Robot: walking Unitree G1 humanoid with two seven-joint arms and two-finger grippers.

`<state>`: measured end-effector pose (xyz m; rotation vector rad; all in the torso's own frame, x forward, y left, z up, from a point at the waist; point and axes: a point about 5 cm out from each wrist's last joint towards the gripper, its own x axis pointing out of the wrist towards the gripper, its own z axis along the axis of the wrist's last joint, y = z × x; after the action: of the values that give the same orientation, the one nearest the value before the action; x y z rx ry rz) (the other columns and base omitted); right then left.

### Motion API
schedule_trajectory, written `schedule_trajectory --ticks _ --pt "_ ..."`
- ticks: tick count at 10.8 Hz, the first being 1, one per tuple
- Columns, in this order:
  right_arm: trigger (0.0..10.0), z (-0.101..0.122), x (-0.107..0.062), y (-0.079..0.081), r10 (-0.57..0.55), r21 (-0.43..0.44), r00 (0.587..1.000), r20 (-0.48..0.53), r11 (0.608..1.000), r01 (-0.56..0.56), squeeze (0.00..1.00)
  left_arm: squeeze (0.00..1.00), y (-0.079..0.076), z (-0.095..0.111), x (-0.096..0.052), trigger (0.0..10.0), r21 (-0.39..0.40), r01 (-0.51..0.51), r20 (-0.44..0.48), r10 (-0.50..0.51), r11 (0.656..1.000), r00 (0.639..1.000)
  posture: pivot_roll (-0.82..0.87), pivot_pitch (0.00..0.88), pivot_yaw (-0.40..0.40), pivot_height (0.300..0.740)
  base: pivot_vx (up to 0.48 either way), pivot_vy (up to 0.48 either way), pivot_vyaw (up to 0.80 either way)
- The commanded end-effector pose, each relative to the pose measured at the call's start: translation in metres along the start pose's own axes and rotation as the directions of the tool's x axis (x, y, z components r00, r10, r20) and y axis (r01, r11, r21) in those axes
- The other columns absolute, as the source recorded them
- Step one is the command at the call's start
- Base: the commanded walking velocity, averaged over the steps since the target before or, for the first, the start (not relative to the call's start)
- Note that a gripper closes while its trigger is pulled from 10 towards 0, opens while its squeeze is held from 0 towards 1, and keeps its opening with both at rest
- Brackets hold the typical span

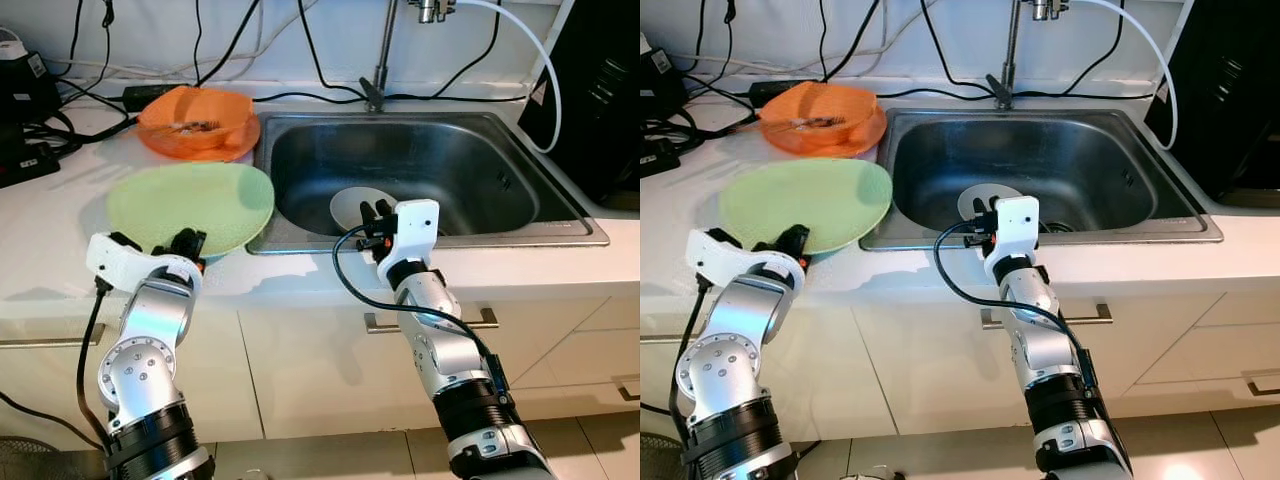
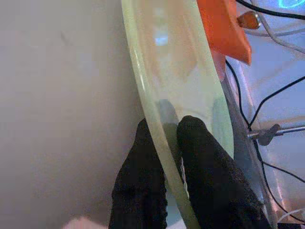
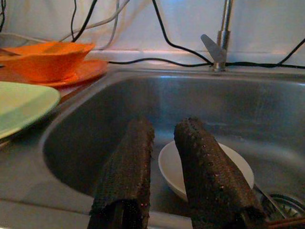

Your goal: Kitchen organization

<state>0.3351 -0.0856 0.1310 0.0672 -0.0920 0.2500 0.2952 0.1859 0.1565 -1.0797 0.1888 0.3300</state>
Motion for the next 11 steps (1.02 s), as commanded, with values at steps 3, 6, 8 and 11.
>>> schedule_trajectory --ticks 3,6,8,11 --pt "10.0 0.003 0.001 -0.003 -0.005 -0.002 1.0 0.005 1.0 0.005 0.0 0.0 -0.005 -0.003 -0.004 0.5 0.005 -0.025 0.001 0.025 1.0 1.0 0.15 0.0 0.017 0.74 0.0 0.0 0.0" --pt "10.0 0.003 0.002 -0.003 0.003 -0.004 1.0 0.006 1.0 -0.003 0.0 0.0 0.0 -0.004 -0.018 10.0 0.092 -0.063 0.027 0.06 0.994 0.998 0.16 0.0 0.016 0.74 0.0 0.0 0.0" --pt "10.0 0.004 0.004 0.0 0.013 -0.001 1.0 0.005 1.0 -0.013 0.0 0.0 0.007 0.0 -0.028 10.0 0.14 -0.096 0.056 0.089 0.986 0.994 0.18 0.0 0.009 0.74 0.0 0.0 0.0" --pt "10.0 0.005 0.006 0.0 0.021 -0.002 1.0 0.006 1.0 -0.021 0.0 0.0 -0.014 0.002 -0.033 0.0 0.221 0.013 0.087 -0.033 0.975 0.996 0.18 0.0 0.002 0.74 0.0 0.0 0.0"
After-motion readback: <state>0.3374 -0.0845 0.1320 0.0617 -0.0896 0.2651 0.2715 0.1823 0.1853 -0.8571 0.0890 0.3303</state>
